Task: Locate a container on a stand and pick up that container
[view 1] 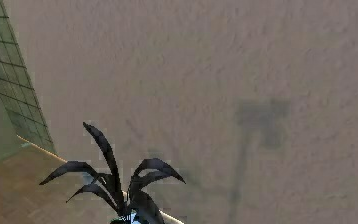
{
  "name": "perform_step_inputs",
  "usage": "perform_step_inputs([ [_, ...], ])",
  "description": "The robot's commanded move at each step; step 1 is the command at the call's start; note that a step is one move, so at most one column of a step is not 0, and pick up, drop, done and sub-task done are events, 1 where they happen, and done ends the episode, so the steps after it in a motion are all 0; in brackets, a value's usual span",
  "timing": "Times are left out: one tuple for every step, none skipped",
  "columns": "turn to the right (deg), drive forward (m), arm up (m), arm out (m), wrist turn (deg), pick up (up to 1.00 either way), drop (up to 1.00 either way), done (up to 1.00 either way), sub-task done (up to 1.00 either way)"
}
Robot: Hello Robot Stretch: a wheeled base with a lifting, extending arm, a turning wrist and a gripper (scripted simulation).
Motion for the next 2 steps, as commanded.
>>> perform_step_inputs([
  [-18.0, 0.00, 0.00, 0.00, 0.0, 0.00, 0.00, 0.00, 0.00],
  [45.0, 0.00, 0.00, 0.00, 0.0, 0.00, 0.00, 0.00, 0.00],
])
